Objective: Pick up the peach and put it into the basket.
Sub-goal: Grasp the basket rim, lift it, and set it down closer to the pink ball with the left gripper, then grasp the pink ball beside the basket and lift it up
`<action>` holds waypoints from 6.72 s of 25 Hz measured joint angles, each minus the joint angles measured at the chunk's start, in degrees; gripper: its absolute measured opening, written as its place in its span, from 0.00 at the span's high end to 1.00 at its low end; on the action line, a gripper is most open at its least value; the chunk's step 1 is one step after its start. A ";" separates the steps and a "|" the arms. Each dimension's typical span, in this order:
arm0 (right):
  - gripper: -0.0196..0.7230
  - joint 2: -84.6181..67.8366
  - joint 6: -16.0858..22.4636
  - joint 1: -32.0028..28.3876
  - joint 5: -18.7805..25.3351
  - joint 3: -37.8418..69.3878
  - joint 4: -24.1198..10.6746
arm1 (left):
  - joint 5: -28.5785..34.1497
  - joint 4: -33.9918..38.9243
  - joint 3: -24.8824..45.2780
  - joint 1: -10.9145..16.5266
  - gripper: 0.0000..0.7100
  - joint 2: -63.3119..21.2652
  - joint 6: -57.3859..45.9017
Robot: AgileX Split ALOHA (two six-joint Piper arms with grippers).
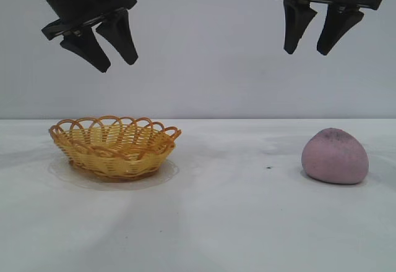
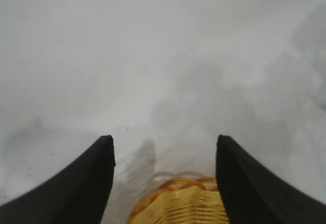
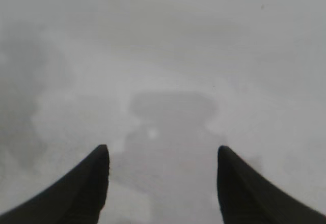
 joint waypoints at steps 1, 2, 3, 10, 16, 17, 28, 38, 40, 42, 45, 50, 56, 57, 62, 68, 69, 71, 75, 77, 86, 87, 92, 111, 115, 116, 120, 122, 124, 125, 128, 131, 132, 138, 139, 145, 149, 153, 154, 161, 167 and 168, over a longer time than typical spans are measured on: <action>0.40 0.00 0.00 0.00 0.00 0.00 0.00 | 0.12 0.44 0.00 0.00 0.48 0.00 0.00; 0.40 0.00 0.00 0.00 0.00 0.00 0.00 | 0.12 0.51 0.00 0.00 0.48 0.00 0.00; 0.40 0.00 0.00 0.00 0.00 0.00 0.00 | 0.12 0.74 0.00 0.00 0.48 0.00 0.00; 0.40 0.00 0.00 0.00 0.00 0.00 0.00 | 0.22 0.87 0.00 0.00 0.48 0.00 0.00; 0.40 0.00 0.00 0.00 0.11 0.00 0.00 | 7.64 6.48 -0.97 0.00 0.48 0.17 0.00; 0.40 0.00 0.00 0.00 0.11 0.00 0.00 | 9.61 7.74 -1.68 0.00 0.48 0.28 0.00; 0.40 0.00 0.00 0.00 1.15 0.00 0.00 | 26.13 20.51 -13.01 0.00 0.48 6.81 -2.04; 0.40 0.00 0.00 0.00 1.46 0.00 0.00 | 36.29 24.90 -24.72 -0.21 0.48 18.18 -3.46; 0.40 0.00 0.00 0.00 1.46 0.00 0.00 | 36.29 26.05 -25.54 -0.50 0.48 19.17 -3.46; 0.40 0.00 0.00 0.00 1.46 0.00 0.00 | 36.29 26.70 -26.08 -1.05 0.48 20.09 -3.46; 0.40 0.00 0.00 0.00 1.46 0.00 0.00 | 36.40 26.81 -26.27 -1.88 0.48 21.17 -3.46; 0.40 0.00 0.00 0.00 1.46 0.00 -0.10 | 37.33 30.57 -26.56 -3.62 0.76 22.68 -4.75; 0.40 0.00 0.00 0.00 1.46 0.00 -0.21 | 38.56 30.99 -26.93 -3.87 0.89 22.68 -13.53; 0.40 0.00 0.00 0.00 1.46 0.00 -0.21 | 38.71 31.03 -27.06 -3.87 0.89 22.68 -16.23; 0.40 0.00 0.00 0.00 1.46 0.00 -0.21 | 38.77 30.50 -27.09 -3.76 0.95 21.05 -24.78; 0.40 0.00 0.00 0.00 1.46 0.00 -0.21 | 37.57 28.11 -26.93 -3.54 1.00 14.66 -32.45; 0.40 0.00 0.00 0.00 1.46 0.00 -0.21 | 37.35 27.06 -26.17 -3.54 1.00 13.42 -32.95; 0.40 0.00 0.00 0.00 1.46 0.00 -0.21 | 37.35 25.99 -23.91 -3.54 1.00 10.78 -34.45; 0.40 0.00 0.00 0.00 1.36 0.00 -0.21 | 36.75 23.47 -16.64 -3.54 1.00 6.68 -36.46; 0.40 0.00 0.00 0.00 1.12 0.00 -0.21 | 34.51 19.84 -12.12 -3.54 1.00 4.78 -36.59; 0.40 0.00 0.00 0.00 0.93 0.00 0.01 | 25.24 5.36 1.25 -3.54 1.00 2.29 -34.82; 0.40 0.00 0.00 0.00 0.93 0.00 0.01 | 24.71 4.92 1.47 -3.54 1.00 2.54 -34.69; 0.40 0.00 0.00 0.00 0.78 0.00 0.21 | 23.12 2.12 1.71 -3.76 1.00 5.33 -34.69; 0.40 0.00 0.00 0.00 0.66 0.00 0.45 | 16.89 3.98 1.71 -8.72 0.58 8.85 -36.35; 0.40 0.00 0.00 0.00 0.66 0.00 0.45 | 19.45 6.04 1.71 -8.72 0.37 8.49 -35.90; 0.40 0.00 0.00 0.00 0.66 0.00 0.45 | 19.99 7.49 1.71 -8.72 0.35 7.95 -35.76; 0.40 0.00 0.00 0.00 0.66 0.00 0.45 | 21.23 13.84 1.71 -8.72 0.36 3.64 -35.32; 0.40 0.00 0.00 0.00 0.66 0.00 0.45 | 21.66 17.54 1.71 -8.72 0.33 0.89 -35.29; 0.40 0.00 0.00 0.00 0.66 0.00 0.45 | 22.52 21.19 1.71 -8.72 0.33 -1.61 -35.19; 0.40 0.00 0.00 0.00 0.66 0.00 0.45 | 22.71 23.56 1.71 -8.72 0.33 -2.64 -35.19; 0.40 0.00 0.00 0.00 0.66 0.00 0.45 | 23.89 31.15 1.71 -8.72 0.33 -3.94 -35.19; 0.40 0.00 0.00 0.00 1.47 0.00 0.45 | 24.17 36.52 1.71 -8.35 0.33 -3.94 -35.19; 0.40 0.00 0.00 0.00 1.73 0.00 0.45 | 24.17 36.88 1.71 -7.76 0.33 -3.94 -35.19; 0.40 0.00 0.00 0.00 2.73 0.00 0.45 | 25.49 35.08 1.71 1.02 0.29 -3.94 -35.19; 0.40 0.00 0.00 0.00 2.73 0.00 0.45 | 26.04 34.08 1.71 3.21 0.29 -3.94 -34.97; 0.40 0.00 0.00 0.00 2.73 0.00 0.45 | 30.53 32.31 1.71 13.20 0.29 -3.94 -34.50; 0.40 0.00 0.00 0.00 2.73 0.00 0.45 | 33.61 32.88 1.71 15.98 0.29 -3.94 -34.38; 0.40 0.00 0.00 0.00 2.85 0.00 0.45 | 34.72 33.58 4.10 16.10 0.29 -5.87 -34.29; 0.40 0.00 0.00 0.00 2.85 0.00 0.45 | 34.88 33.96 5.18 16.10 0.29 -7.10 -34.29; 0.40 0.00 0.00 0.00 2.98 0.00 0.45 | 35.37 35.23 16.38 16.18 0.29 -21.28 -34.29; 0.40 0.00 0.00 0.00 3.37 0.00 0.45 | 37.02 35.32 23.99 16.18 0.29 -38.54 -34.29; 0.40 0.00 0.00 0.00 3.37 0.00 0.45 | 37.24 35.32 24.75 16.18 0.29 -41.90 -34.29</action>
